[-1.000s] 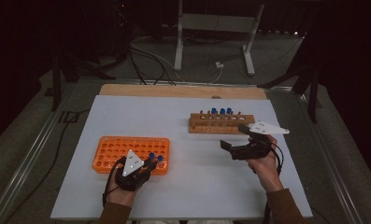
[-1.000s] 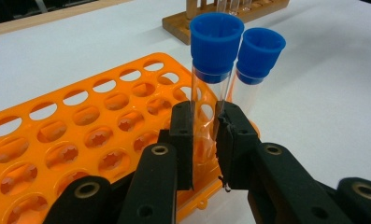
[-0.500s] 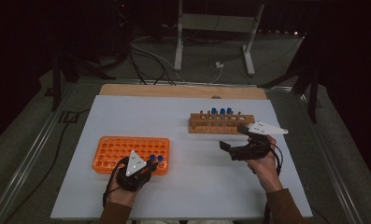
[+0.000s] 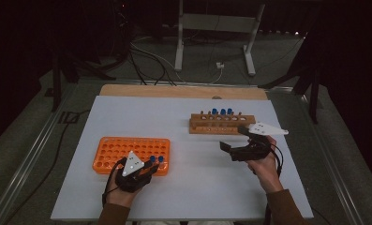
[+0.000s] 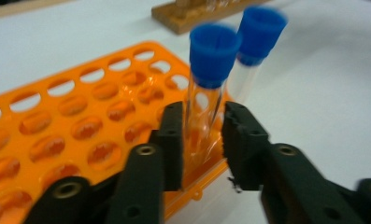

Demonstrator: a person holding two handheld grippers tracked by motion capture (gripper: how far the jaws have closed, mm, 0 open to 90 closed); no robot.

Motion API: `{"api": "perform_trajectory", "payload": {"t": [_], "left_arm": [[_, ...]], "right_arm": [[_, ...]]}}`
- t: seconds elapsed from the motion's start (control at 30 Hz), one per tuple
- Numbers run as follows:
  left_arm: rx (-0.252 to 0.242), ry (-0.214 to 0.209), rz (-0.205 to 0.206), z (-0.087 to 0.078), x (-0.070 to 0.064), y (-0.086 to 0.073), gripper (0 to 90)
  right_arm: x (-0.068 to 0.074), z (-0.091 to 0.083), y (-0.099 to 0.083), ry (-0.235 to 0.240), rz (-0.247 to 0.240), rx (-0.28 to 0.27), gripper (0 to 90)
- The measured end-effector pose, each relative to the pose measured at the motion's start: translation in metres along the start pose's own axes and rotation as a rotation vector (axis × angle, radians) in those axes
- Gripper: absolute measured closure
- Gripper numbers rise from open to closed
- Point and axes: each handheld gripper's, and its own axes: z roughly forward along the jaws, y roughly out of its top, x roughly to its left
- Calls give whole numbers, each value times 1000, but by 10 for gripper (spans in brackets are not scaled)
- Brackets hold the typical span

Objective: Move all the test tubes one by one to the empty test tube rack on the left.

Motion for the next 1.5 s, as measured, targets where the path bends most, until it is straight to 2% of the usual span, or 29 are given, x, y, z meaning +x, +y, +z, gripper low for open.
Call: {"api": "perform_trajectory", "payload": {"t": [0.1,0.27,0.4,0.5,0.7,0.97,1.03,1.17,1.37,1.5], "left_arm": [[-53,-11,-1,-9,4,4,596],[-112,-1,-11,-20,12,4,513],[-154,21,-28,-27,17,7,439],[-175,51,-55,-29,21,8,351],[-183,114,-106,-28,26,9,178],[-187,155,-167,-28,35,5,89],[-190,165,-173,-28,36,5,50],[-202,163,-185,-30,38,3,18],[-205,173,-193,-31,40,2,8],[-206,170,-199,-31,41,2,8]], "right_arm": [[-1,-1,0,-1,2,-4,0],[-1,-1,0,-4,6,-8,0],[-1,-2,1,-4,13,-13,0],[-1,-2,3,-12,13,-16,0],[-3,-4,12,-47,-3,-32,0],[-21,-3,28,-93,33,-36,31],[-27,-1,32,-119,30,-38,35],[-40,7,37,-181,45,-37,62],[-55,27,39,-218,55,-3,78],[-64,37,40,-257,80,7,167]]}}
